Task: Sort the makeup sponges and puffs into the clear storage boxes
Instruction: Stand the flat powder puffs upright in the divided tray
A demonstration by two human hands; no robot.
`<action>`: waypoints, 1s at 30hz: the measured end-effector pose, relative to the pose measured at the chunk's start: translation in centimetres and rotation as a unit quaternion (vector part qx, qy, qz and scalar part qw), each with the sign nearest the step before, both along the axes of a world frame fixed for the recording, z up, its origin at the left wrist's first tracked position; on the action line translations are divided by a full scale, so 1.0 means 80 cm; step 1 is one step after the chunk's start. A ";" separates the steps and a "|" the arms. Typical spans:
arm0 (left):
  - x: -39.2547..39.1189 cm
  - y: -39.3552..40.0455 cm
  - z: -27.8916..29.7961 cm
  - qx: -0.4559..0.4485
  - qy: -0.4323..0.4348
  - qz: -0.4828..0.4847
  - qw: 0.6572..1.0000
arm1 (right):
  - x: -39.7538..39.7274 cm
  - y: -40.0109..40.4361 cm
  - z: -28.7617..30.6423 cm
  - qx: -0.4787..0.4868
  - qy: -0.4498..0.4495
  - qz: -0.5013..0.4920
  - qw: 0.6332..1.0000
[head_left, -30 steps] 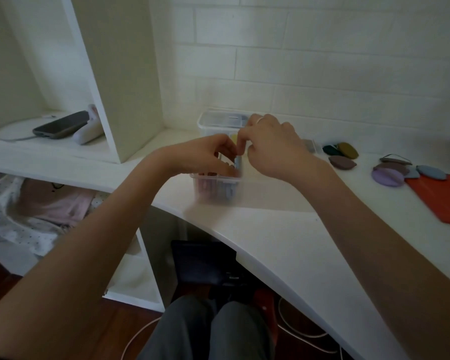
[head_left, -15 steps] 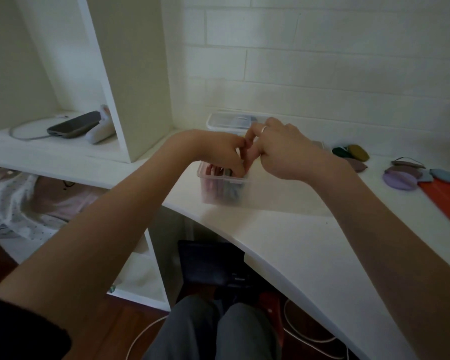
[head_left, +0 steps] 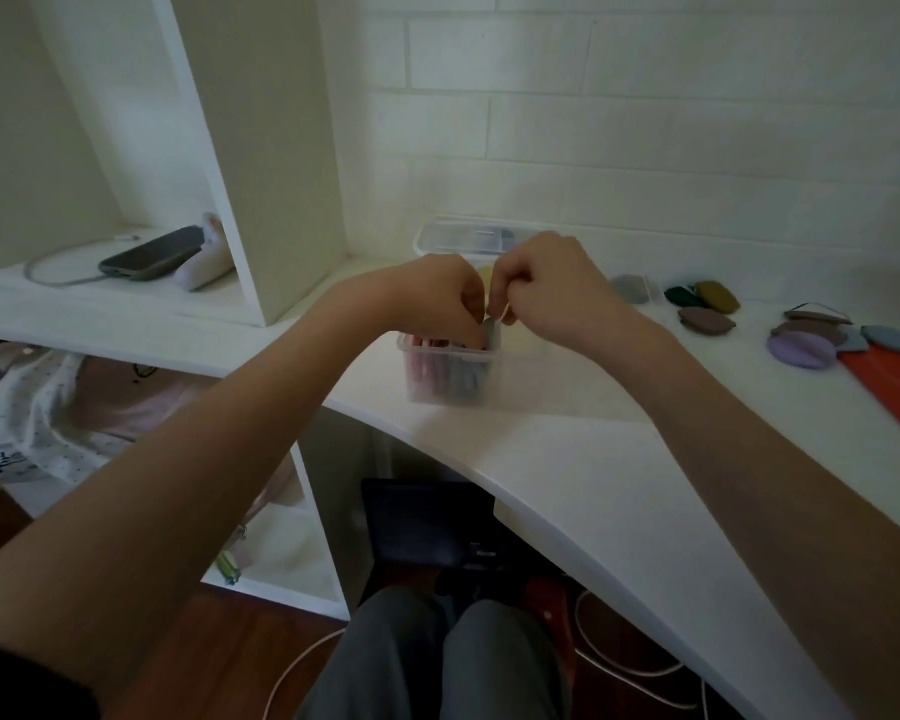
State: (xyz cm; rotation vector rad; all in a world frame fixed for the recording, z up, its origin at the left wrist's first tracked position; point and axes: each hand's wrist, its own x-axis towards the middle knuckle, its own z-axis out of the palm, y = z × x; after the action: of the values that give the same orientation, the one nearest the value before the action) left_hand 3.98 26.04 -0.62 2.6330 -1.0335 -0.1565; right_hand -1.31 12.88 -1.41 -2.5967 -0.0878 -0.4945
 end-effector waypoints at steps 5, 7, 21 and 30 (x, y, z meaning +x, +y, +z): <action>0.001 -0.002 -0.006 -0.043 -0.012 0.027 0.999 | -0.002 -0.005 -0.001 -0.092 0.024 0.013 0.995; 0.000 -0.004 -0.007 -0.055 -0.025 0.031 0.998 | -0.007 -0.002 0.003 -0.134 0.040 0.009 0.990; 0.017 0.013 -0.009 -0.206 0.075 0.071 0.973 | -0.008 0.007 0.002 -0.205 0.017 -0.014 0.979; 0.018 0.008 -0.017 -0.167 0.009 0.059 0.984 | -0.008 0.009 -0.002 -0.202 0.013 -0.003 0.979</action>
State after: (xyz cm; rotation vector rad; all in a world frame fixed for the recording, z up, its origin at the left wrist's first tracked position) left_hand 5.42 26.66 -1.96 2.3722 -0.8152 0.0206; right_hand -1.94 13.56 -1.54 -3.0009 -0.1884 -0.4868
